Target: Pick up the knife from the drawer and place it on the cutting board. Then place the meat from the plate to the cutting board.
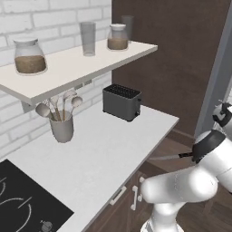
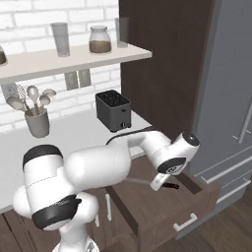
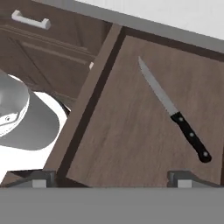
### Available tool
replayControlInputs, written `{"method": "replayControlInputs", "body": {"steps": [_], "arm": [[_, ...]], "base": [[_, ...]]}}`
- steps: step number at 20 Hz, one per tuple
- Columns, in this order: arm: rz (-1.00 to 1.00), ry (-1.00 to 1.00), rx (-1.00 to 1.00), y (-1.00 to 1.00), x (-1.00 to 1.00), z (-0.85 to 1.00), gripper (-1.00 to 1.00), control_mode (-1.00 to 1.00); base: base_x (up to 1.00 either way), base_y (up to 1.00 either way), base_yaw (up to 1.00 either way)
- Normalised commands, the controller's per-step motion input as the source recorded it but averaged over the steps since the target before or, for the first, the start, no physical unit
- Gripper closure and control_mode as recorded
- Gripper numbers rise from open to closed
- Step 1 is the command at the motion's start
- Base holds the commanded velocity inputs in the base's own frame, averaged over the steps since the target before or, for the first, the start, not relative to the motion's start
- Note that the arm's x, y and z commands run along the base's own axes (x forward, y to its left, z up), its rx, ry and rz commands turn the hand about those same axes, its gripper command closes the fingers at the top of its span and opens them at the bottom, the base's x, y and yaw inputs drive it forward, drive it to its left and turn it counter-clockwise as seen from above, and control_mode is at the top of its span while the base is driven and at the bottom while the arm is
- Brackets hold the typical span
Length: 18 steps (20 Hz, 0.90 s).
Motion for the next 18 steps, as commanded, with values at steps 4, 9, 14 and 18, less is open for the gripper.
{"method": "replayControlInputs", "body": {"steps": [4, 9, 14, 18], "arm": [[0.29, -0.02, 0.00, 0.07, 0.57, -0.22, -1.00, -1.00], [0.23, -0.07, 0.00, 0.03, 0.37, -0.42, -1.00, -1.00], [0.18, -0.03, -0.03, 0.15, 0.30, -0.37, -1.00, -1.00], [0.10, -0.02, -0.07, 0.14, 0.39, -0.32, -1.00, -1.00]], "base": [[0.00, 0.00, 0.00], [0.00, 0.00, 0.00], [0.00, 0.00, 0.00], [0.00, 0.00, 0.00]]}}
